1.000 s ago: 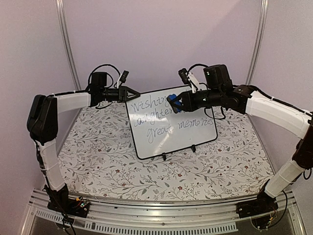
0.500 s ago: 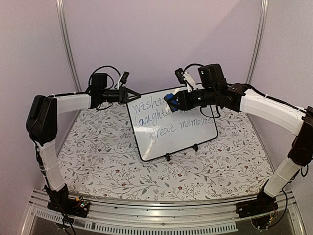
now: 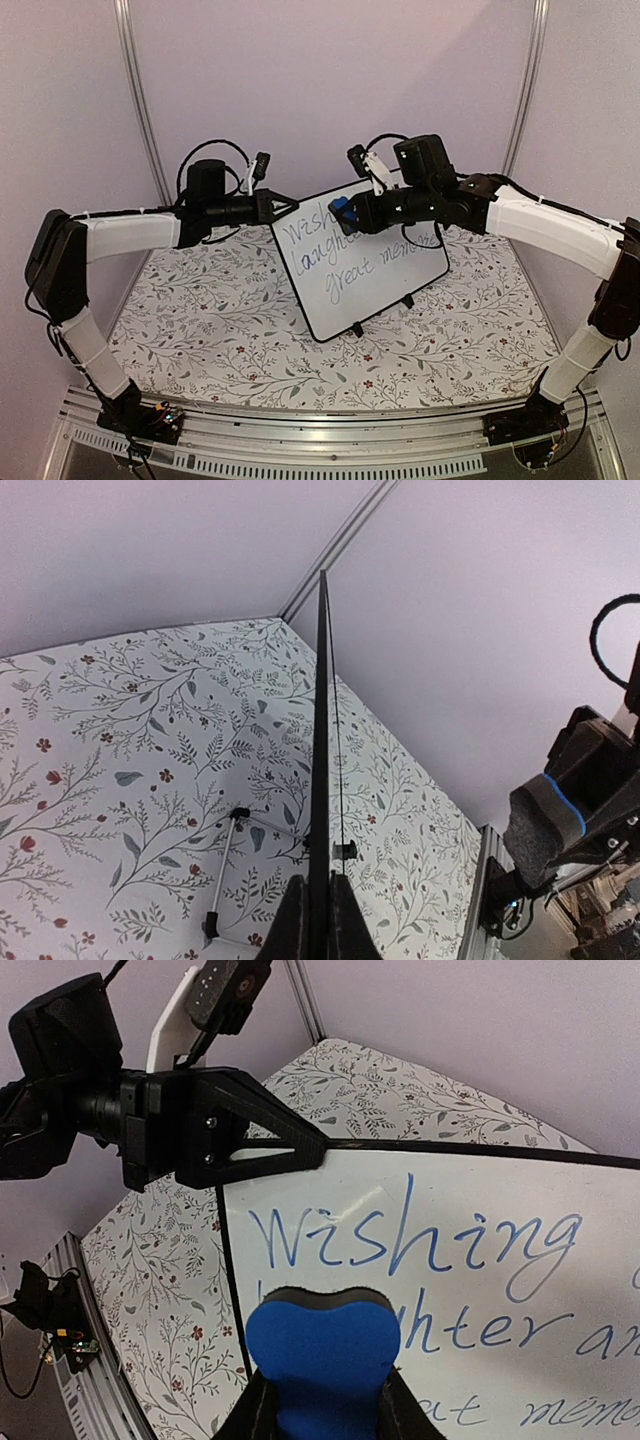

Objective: Erase the whiteboard
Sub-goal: Hold the whiteboard at the center of the board.

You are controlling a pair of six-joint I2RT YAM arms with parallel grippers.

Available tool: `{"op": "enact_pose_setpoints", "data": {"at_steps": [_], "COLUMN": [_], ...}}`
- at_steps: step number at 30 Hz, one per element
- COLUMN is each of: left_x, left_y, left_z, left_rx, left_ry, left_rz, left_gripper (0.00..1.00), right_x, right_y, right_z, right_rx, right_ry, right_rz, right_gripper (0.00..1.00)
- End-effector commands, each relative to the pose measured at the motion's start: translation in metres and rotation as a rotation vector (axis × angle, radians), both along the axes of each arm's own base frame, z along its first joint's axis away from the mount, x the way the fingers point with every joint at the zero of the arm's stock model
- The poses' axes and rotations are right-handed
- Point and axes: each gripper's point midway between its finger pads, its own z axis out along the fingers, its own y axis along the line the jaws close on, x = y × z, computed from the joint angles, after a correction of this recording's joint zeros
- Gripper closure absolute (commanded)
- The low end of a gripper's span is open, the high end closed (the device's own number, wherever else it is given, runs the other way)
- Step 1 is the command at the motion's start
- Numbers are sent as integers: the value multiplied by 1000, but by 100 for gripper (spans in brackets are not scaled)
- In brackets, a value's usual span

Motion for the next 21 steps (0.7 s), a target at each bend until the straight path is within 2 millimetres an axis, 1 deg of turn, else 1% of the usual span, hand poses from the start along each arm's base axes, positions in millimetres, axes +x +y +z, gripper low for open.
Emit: {"op": "enact_pose_setpoints", "data": {"at_steps": [1, 6, 8, 13, 16, 18, 21], "left_x": [-22, -33, -36, -43, -46, -46, -47], "left_y": [-10, -13, -8, 5, 6, 7, 7], "left_z": [-5, -1, 1, 9, 13, 13, 6], "left_rx": [13, 34, 42, 47, 45, 39, 31], "left_ry": [-8, -16, -13, -31, -43, -42, -33], "left_rz": [37, 67, 85, 138, 154, 158, 155], "left_gripper": [100, 100, 100, 100, 100, 100, 100], "right_x": [-12, -20, -24, -32, -35, -35, -35], "right_y": [0, 3, 5, 12, 16, 17, 19], "right_z": [1, 1, 1, -6, -8, -12, -20], "right_rx": [-15, -21, -20, -39, -49, -60, -75], "right_ry": [-19, -24, -28, -22, -30, -30, -18], "right_rz": [1, 10, 15, 34, 38, 30, 22], "right_gripper": [78, 78, 78, 78, 78, 78, 78]}}
